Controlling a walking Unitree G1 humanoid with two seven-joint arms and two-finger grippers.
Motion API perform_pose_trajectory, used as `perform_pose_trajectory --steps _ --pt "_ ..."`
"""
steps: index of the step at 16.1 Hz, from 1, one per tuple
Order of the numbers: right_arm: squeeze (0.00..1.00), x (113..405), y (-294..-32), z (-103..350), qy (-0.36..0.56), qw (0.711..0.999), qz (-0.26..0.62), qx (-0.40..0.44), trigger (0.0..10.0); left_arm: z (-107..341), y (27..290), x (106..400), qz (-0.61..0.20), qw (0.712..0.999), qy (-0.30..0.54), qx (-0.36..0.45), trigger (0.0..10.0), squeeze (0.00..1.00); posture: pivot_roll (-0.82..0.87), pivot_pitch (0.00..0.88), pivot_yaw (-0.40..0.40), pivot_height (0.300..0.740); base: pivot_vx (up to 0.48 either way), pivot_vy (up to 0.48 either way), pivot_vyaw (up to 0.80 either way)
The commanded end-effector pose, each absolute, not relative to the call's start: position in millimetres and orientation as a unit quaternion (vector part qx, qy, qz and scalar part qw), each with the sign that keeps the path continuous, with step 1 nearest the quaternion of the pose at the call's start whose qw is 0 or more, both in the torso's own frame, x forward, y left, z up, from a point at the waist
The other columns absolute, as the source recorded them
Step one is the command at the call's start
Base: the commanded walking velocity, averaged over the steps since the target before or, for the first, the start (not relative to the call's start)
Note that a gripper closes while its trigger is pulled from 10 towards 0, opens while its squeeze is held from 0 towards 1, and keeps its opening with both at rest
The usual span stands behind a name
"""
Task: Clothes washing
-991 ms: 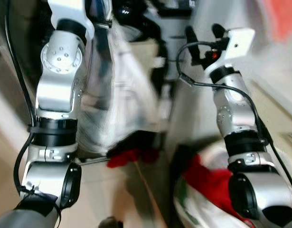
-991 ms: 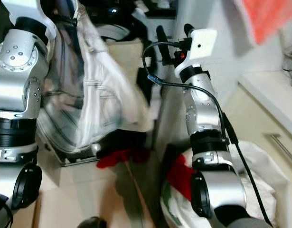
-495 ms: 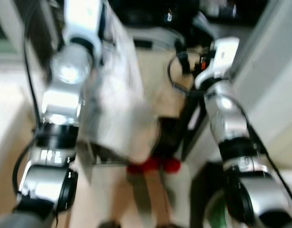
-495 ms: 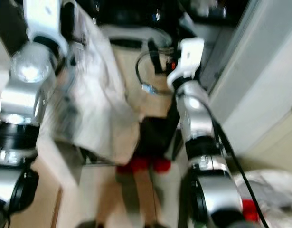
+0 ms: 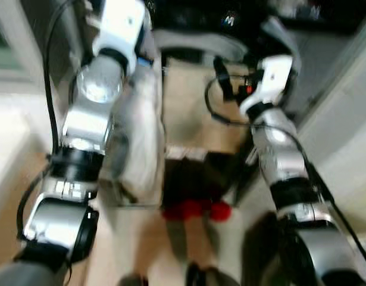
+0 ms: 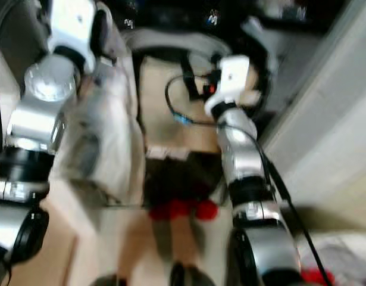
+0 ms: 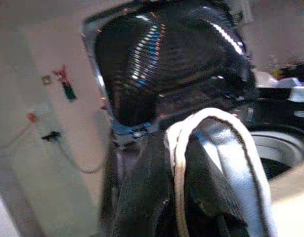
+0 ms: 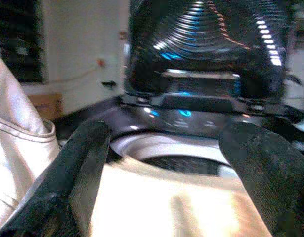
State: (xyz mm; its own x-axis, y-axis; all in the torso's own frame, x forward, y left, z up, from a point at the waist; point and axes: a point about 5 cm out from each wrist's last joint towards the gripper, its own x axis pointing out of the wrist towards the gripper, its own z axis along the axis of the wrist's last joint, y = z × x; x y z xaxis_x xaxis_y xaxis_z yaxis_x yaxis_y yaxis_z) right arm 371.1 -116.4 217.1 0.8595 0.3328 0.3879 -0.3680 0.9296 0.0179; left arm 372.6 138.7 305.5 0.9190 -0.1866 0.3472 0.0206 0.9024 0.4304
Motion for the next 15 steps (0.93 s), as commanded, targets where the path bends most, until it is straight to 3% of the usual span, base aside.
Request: perform_pose_trajectory --steps 1,3,7,12,15 --pt "0.04 370.1 -113.8 217.8 -0.194 0.962 0.185 0.045 10.0 318.7 140.8 370.2 -0.050 0.950 -0.221 0.216 0.0 0.00 0.01 0.000 -0.042 0.740 0.000 -0.450 0.00" --pt "0.04 368.9 -110.0 225.0 -0.209 0.958 0.194 0.028 10.0 334.2 147.9 367.9 -0.039 0.945 -0.244 0.213 0.0 0.00 0.02 0.000 -0.049 0.740 0.328 -0.338 0.00" --pt "0.04 368.8 -111.8 253.9 -0.255 0.946 0.199 0.000 10.0 372.9 164.0 368.3 -0.012 0.929 -0.281 0.241 0.0 0.00 0.02 0.000 -0.047 0.740 0.460 0.000 0.00" --pt "0.04 368.0 -109.3 240.7 -0.236 0.951 0.201 0.008 10.0 359.2 168.5 375.9 -0.003 0.945 -0.250 0.210 0.0 0.00 0.02 0.000 -0.047 0.740 0.469 0.000 0.00" --pt "0.04 368.3 -108.6 238.8 -0.231 0.951 0.204 0.010 10.0 372.7 163.7 376.1 -0.014 0.934 -0.268 0.236 0.0 0.00 0.02 0.000 -0.053 0.740 0.475 0.000 0.00"
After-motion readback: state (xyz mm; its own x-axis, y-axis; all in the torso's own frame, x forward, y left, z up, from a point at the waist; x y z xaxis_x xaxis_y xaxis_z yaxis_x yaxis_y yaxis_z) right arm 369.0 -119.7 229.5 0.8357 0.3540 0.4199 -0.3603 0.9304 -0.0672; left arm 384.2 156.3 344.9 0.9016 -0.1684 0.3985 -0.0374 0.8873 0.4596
